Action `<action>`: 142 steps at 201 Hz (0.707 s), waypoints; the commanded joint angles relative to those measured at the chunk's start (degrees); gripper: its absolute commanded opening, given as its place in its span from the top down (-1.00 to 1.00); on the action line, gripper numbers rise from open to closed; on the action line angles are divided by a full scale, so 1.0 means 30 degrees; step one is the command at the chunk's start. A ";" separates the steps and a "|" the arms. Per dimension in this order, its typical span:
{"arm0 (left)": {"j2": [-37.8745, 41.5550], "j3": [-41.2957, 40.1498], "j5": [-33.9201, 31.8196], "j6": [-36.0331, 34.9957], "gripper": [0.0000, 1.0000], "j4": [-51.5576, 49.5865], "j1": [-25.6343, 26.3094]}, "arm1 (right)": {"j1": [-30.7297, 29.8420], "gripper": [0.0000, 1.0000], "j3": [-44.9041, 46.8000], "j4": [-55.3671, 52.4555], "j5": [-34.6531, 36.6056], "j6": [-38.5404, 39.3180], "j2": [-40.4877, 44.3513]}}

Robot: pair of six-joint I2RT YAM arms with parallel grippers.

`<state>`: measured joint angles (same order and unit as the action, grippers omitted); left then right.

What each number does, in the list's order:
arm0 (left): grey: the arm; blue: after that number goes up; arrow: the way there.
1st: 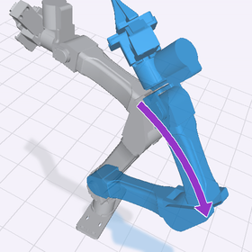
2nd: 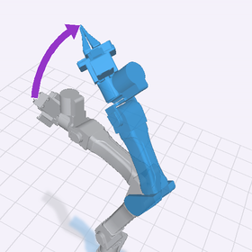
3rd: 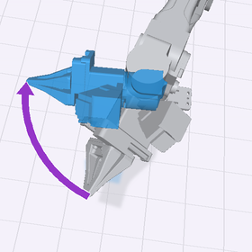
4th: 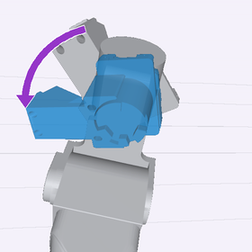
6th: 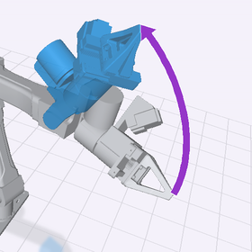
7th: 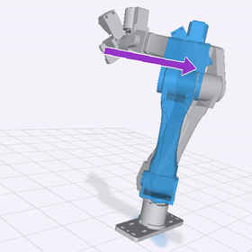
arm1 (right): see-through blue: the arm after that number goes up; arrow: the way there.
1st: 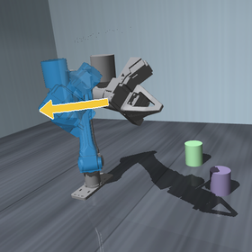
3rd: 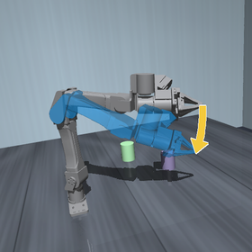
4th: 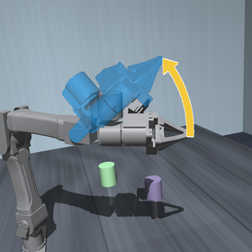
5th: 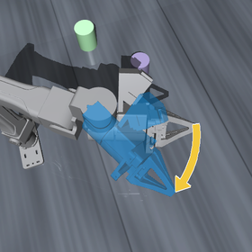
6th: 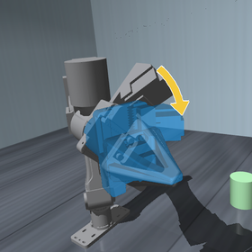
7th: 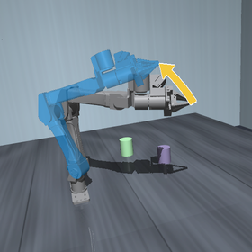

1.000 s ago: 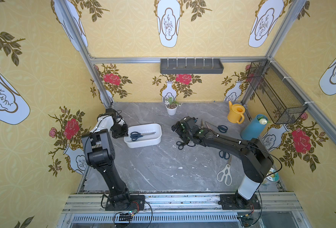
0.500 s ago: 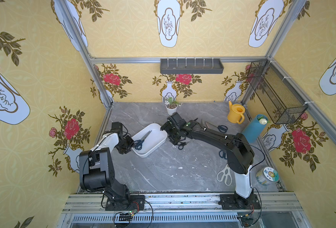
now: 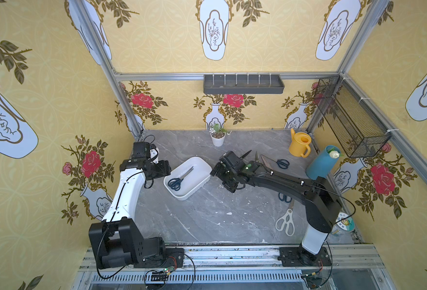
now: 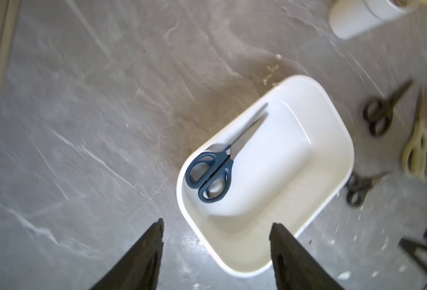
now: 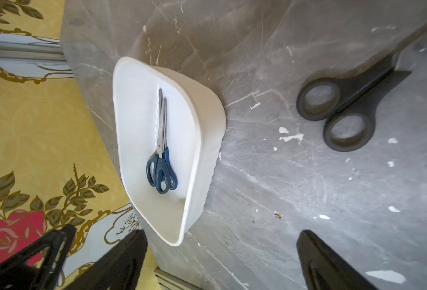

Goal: Put the scissors into the storage box
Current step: Adjust the storage box at the center of the board.

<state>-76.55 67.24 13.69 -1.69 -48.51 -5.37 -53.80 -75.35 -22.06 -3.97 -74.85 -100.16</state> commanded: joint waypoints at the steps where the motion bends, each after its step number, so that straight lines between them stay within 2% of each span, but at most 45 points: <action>1: -0.1445 0.1585 0.0801 -1.1318 -0.35 -0.4482 0.0000 | 0.0157 -0.97 0.1335 0.1922 0.0154 0.1758 0.1302; 13: -0.3898 0.3914 0.0395 -1.1939 -0.29 -0.5441 0.0001 | 0.0260 -0.96 0.1741 0.1988 -0.0050 0.2067 0.1775; 38: -1.0023 1.0790 0.1593 -1.0456 -0.14 -0.8198 -0.0058 | 0.0440 -0.96 0.1905 0.1970 -0.0454 0.2755 0.2212; 62: -1.3835 1.4767 0.2284 -1.0117 -0.12 -0.8783 0.0641 | 0.0355 -0.95 0.2444 0.2311 -0.0055 0.2567 0.2525; 111: -1.6859 1.6152 0.1187 -1.1047 -0.23 -0.7631 0.2332 | 0.0186 -0.95 0.3707 0.2490 0.0853 0.1697 0.3196; 142: -1.8191 1.6947 0.0205 -1.0733 -0.22 -0.6919 0.2551 | -0.0155 -0.95 0.3895 0.2906 0.0891 0.1593 0.3110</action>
<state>-128.55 116.68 16.75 -33.43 -70.26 2.13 -53.49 -63.88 -16.21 -2.37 -69.41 -90.80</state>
